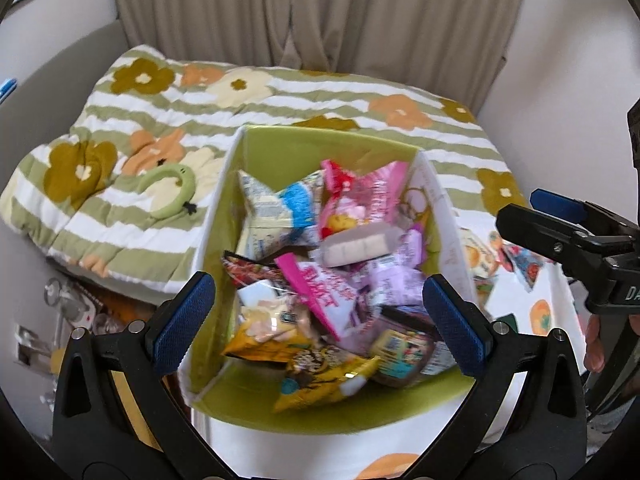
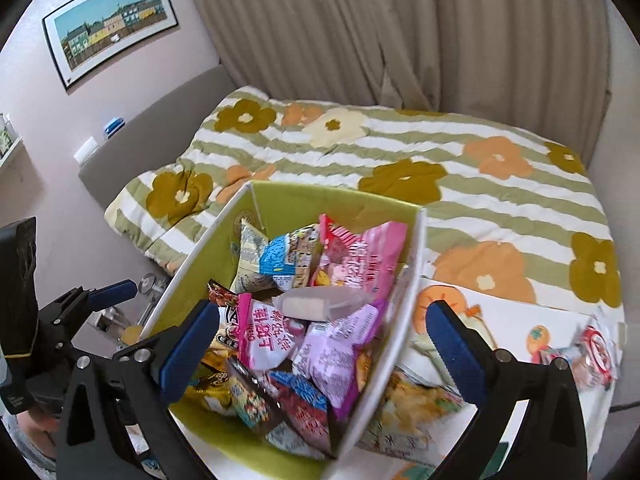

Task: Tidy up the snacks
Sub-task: 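Grasp a dark green bar with the left tool while the right tool grasps a red-white Oishi bag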

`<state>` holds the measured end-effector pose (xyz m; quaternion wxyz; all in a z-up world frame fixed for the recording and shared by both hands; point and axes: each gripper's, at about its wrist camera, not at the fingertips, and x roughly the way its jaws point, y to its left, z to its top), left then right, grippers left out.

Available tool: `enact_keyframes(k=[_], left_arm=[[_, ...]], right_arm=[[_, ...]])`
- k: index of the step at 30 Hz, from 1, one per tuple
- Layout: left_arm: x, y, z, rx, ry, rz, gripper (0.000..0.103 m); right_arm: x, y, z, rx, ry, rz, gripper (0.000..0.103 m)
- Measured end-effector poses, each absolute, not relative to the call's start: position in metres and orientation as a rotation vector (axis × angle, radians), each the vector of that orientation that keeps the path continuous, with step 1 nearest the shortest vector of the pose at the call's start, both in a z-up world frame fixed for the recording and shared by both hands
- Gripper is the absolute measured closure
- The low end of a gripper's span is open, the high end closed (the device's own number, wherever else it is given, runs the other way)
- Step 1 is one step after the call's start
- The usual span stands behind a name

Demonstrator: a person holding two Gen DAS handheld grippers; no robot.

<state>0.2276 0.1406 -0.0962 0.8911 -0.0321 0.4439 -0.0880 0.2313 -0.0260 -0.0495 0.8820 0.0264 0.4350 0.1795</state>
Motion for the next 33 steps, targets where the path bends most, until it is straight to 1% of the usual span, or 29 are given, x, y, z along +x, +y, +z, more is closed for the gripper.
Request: enact_keyframes(k=[12,20,28,33], left_arm=[[0.203,0.072,-0.07,-0.036,0.864,-0.297,0.0],[0.188,-0.018,-0.068,-0.02,0.862,-0.317,0.0],[0.175,-0.108,-0.101,-0.022,0.937,-0.316,0.0],[0.165,-0.153,-0.146,-0.025,1.035,-0.289,0.0]], right_arm=[[0.18,-0.114,-0.009,0.068,0.806,0.181,0.0],[0.165,-0.193,-0.01,0.085,0.791,0.14,0.0],[0.167,-0.277,-0.028,0.086,0.799,0.165,0.0],[0.185,-0.315,-0.054,0.073,0.828,0.187,0.0]])
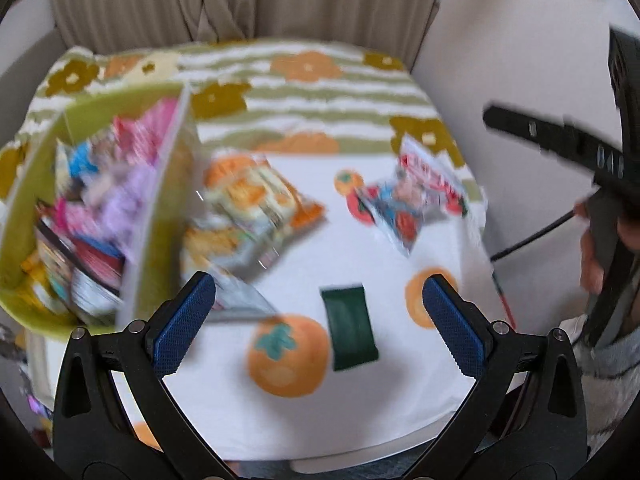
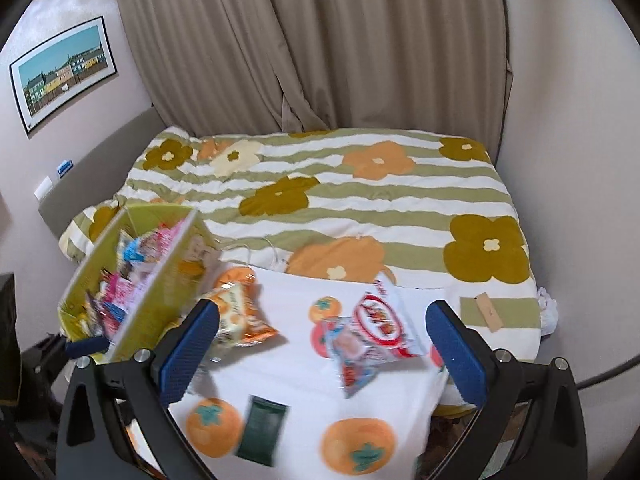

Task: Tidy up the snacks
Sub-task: 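Grasp a dark green bar with the left tool while the right tool grasps a red-white Oishi bag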

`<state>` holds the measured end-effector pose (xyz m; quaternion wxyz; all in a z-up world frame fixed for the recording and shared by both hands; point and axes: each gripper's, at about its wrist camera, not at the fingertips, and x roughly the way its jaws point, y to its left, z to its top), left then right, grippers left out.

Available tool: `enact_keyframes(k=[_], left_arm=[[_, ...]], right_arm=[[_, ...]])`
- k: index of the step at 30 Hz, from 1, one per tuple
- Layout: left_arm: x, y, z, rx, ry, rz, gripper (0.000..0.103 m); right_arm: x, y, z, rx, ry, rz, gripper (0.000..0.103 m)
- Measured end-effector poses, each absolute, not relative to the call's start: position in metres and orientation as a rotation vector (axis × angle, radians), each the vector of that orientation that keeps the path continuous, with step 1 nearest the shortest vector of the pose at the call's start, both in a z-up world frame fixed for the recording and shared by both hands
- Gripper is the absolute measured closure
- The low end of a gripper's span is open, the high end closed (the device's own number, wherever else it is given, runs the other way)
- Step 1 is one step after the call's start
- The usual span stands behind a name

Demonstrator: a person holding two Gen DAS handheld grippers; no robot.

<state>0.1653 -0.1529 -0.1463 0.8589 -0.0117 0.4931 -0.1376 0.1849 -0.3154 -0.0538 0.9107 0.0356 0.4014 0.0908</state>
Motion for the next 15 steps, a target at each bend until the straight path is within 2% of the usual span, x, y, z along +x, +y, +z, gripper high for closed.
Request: enact_keyframes(k=[3,7,12,15], left_arm=[[0.162,-0.172,-0.183,-0.03,1.107,-0.276,0.001],[0.159,-0.19,-0.229,-0.026,1.174,-0.256,0.011],[0.159,-0.204,-0.268,0.016,1.193,-0.215,0.012],[0.16,-0.21,-0.284,0.04,1.219,-0.206,0.026]], right_arm=[[0.198,-0.334,-0.079,0.068,0.866,0.19,0.0],[0.211,-0.354,-0.11,0.09,0.907,0.191,0.0],[0.219,-0.369,-0.141,0.109,0.941,0.196,0.0],[0.223,-0.373,-0.154,0.108,0.952,0.2,0.0]])
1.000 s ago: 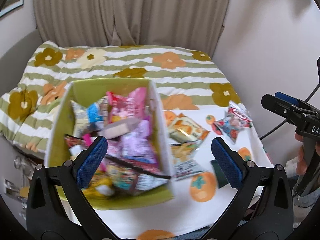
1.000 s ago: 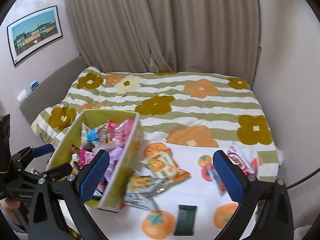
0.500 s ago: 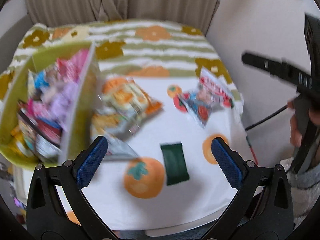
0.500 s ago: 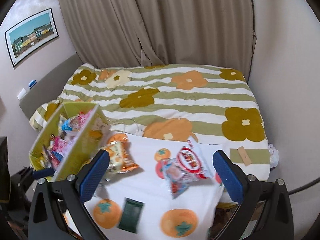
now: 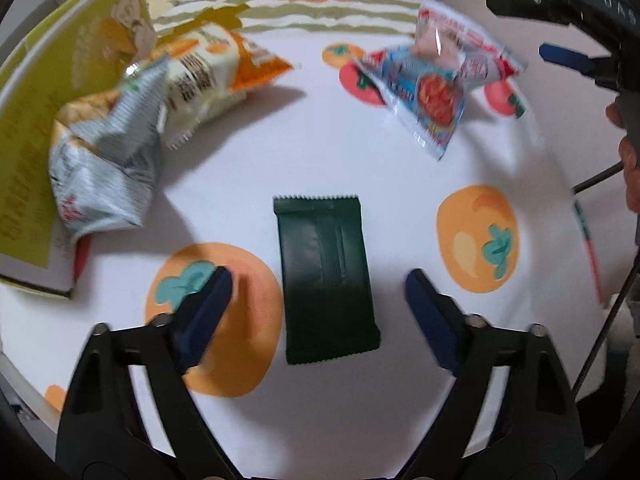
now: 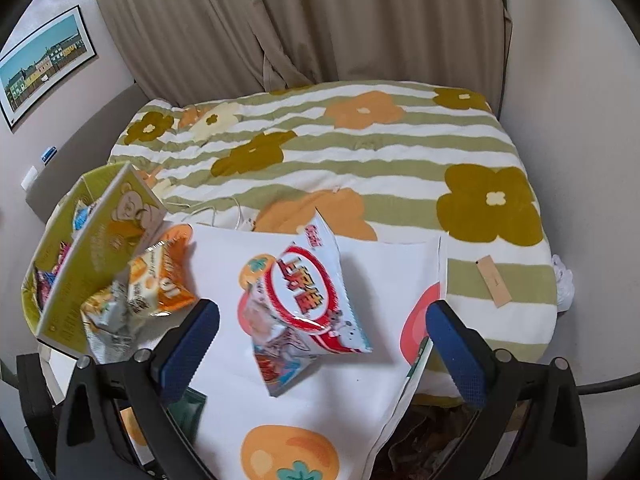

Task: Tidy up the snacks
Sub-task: 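Grasp a dark green bar with the left tool while the right tool grasps a red-white Oishi bag, then carry both snacks into the box and open both tools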

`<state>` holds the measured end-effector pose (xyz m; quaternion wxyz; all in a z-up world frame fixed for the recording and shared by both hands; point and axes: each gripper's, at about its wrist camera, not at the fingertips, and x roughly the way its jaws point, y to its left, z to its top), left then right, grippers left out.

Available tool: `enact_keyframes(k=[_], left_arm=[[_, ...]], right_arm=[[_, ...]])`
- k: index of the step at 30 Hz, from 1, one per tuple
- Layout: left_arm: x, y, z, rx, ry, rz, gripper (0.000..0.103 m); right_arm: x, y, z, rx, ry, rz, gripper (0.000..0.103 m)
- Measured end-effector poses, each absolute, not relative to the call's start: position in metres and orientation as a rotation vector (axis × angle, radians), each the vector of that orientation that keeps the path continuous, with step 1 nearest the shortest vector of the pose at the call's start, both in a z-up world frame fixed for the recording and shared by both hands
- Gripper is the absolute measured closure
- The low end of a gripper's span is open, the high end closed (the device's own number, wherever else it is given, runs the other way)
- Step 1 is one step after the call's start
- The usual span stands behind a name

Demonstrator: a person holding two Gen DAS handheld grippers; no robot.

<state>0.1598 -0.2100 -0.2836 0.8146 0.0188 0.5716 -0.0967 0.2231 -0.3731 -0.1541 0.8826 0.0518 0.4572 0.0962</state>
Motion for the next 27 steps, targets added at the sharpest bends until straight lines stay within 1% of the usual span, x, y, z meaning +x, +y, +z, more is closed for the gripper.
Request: enact_keyframes(k=[1,6,10,12,15,16,17,19,27], left_arm=[[0.16,-0.211,-0.287,0.042,1.226,-0.204,0.029],[0.162,-0.215,-0.294,0.066,1.224,-0.176,0.029],[0.16,-0.218,-0.295,0.095,1.207,-0.169,0.032],[0.16,-0.218,-0.294,0.093,1.205,-0.167,0.036],[0.164,-0.216,-0.294,0.08,1.216,-0.149,0.041],[0.165,-0.215,-0.293,0.078,1.218,-0.146,0.045],[0.166,-0.214,-0.293,0.075,1.218,-0.148,0.052],[0.167,-0.211,-0.29,0.077,1.215,-0.151,0.061],[0.167,-0.206,-0.289,0.079,1.229,-0.176,0.062]], right_arm=[[0.224,-0.373,-0.158,0.106,0.955,0.202,0.0],[0.23,-0.37,-0.173,0.087,0.97,0.224,0.0],[0.236,-0.364,-0.181,0.048,0.975,0.248,0.0],[0.24,-0.36,-0.185,0.025,0.98,0.254,0.0],[0.247,-0.356,-0.19,0.01,0.991,0.266,0.0],[0.249,-0.356,-0.192,0.008,0.999,0.269,0.0],[0.251,-0.355,-0.194,0.006,1.007,0.271,0.0],[0.254,-0.352,-0.196,-0.001,1.015,0.275,0.0],[0.26,-0.342,-0.202,-0.018,1.023,0.294,0.0]])
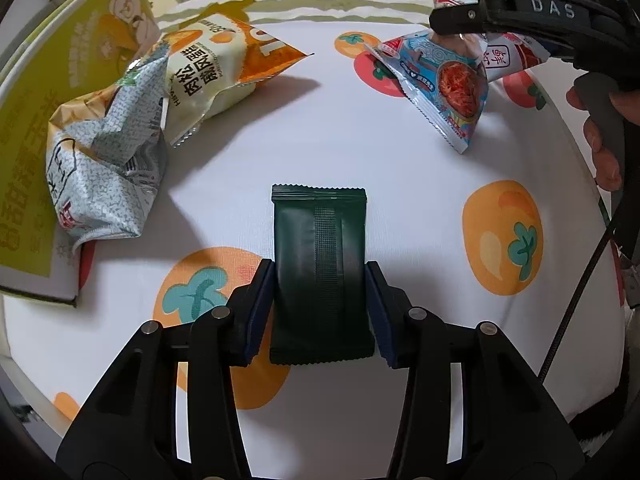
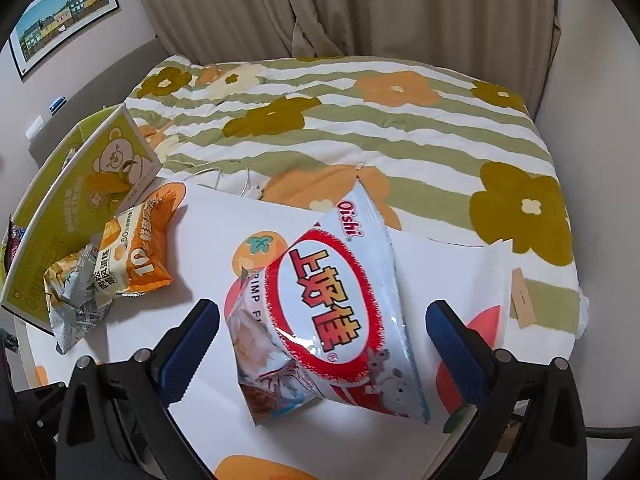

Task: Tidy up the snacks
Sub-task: 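Carry both snacks into the box and open both tools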

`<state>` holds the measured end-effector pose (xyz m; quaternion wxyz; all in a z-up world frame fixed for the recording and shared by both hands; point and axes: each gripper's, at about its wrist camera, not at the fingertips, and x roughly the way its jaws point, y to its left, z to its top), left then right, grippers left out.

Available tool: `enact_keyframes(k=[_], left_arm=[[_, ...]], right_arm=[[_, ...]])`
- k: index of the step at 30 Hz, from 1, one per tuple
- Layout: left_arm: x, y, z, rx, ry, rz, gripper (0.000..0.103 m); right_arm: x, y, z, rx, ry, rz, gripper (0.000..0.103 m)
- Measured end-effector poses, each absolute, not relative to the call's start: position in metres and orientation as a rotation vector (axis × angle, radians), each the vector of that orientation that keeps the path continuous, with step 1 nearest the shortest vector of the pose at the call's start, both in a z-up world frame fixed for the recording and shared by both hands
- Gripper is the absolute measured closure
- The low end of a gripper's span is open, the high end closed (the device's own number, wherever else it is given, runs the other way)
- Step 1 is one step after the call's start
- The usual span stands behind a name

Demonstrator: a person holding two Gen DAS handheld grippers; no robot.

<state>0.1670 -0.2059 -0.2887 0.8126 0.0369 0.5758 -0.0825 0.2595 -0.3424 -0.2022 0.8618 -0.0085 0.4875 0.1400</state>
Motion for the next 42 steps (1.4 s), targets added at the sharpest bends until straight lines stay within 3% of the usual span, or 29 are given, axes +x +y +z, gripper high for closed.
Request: enact_keyframes(k=[7,10,12,14,24,42], left_arm=[[0.17,-0.199,-0.287,0.062,1.23,-0.176,0.062],[0.171,-0.198,-0.285,0.056,1.227,-0.177,0.062],[0.172,-0.197,-0.281,0.051,1.222,-0.178,0.062],[0.173,-0.196,-0.277,0.048,1.215,-0.179,0.062],[0.173,-0.194,-0.235,0.02,1.133,-0.19,0.062],[0.184,-0.135,-0.094,-0.037,0.862,-0.142,0.062]], right_arm=[[0.26,-0.339,-0.212,-0.032,1.059,0.302,0.001],[0.261,-0.338,-0.215,-0.015,1.072,0.332,0.022],[0.262,-0.338,-0.215,-0.011,1.074,0.335,0.028],[0.261,-0.337,-0.213,-0.018,1.073,0.332,0.041],[0.247,-0.344,-0.181,-0.006,1.03,0.311,0.043],[0.214,-0.299,-0.059,0.002,0.855,0.391,0.043]])
